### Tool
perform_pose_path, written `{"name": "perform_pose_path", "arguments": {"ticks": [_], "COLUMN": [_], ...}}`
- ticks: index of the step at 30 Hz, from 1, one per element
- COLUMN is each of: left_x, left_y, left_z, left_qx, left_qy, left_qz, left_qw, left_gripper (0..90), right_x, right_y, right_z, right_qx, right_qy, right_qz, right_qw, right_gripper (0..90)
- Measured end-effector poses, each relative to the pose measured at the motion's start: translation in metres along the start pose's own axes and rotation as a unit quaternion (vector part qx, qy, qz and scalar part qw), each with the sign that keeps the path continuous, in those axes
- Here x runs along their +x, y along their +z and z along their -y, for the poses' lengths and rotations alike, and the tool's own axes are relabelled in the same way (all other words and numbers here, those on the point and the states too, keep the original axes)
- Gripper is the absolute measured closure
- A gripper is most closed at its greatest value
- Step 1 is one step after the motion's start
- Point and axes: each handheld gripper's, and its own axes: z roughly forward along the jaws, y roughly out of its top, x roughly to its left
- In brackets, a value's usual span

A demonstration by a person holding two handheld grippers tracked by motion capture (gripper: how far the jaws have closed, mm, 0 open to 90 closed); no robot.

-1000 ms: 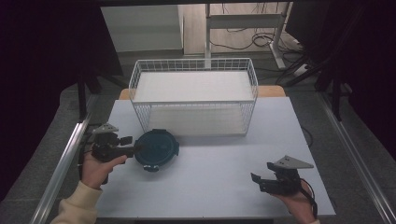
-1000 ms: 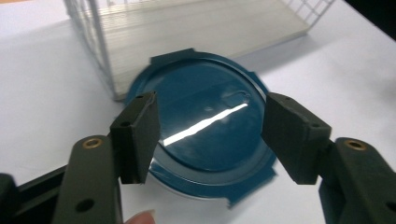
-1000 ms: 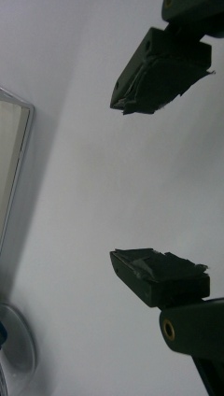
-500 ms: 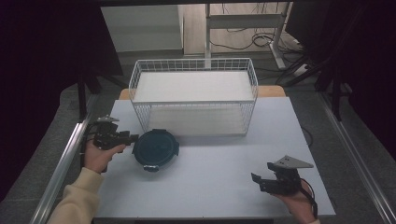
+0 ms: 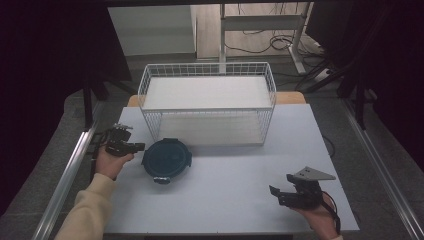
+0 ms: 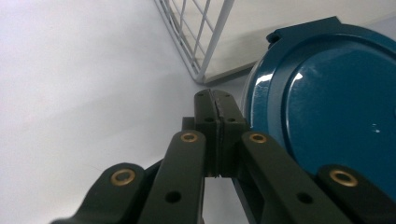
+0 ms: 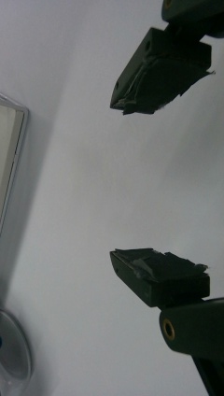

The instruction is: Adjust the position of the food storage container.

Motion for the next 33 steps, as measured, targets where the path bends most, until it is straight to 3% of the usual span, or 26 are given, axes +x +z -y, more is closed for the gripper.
{"name": "perform_pose_path", "arguments": {"ticks": [6,10,14,19,33], "left_x": [0.0029,0.0015,0.0013,0.0067,0.0007], "left_y": [0.0047,0.006,0.0072,0.0082,0.0086], "left_z": [0.0005,0.0007,0.0005,0.0009,0.0015], "left_qx": [0.011,0.012,0.013,0.012,0.014], "left_qy": [0.005,0.012,0.017,0.012,0.016], "left_qz": [0.015,0.011,0.012,0.033,0.036], "left_qw": [0.9998,0.9998,0.9997,0.9993,0.9991], "left_gripper": [89.9,90.0,90.0,90.0,90.0], "right_x": [0.0009,0.001,0.0028,0.0015,0.0027], "right_y": [0.001,0.0008,0.0006,-0.0001,0.0012], "right_z": [-0.0001,-0.0004,-0.001,-0.0012,-0.0014], "right_qx": [0.002,0.0,0.002,0.0,0.001], "right_qy": [-0.003,0.006,-0.005,-0.006,-0.001], "right_qz": [0.001,0.005,0.002,0.001,0.001], "right_qw": [1.0,1.0,1.0,1.0,1.0], "right_gripper": [22.4,22.7,22.7,22.7,22.9]}}
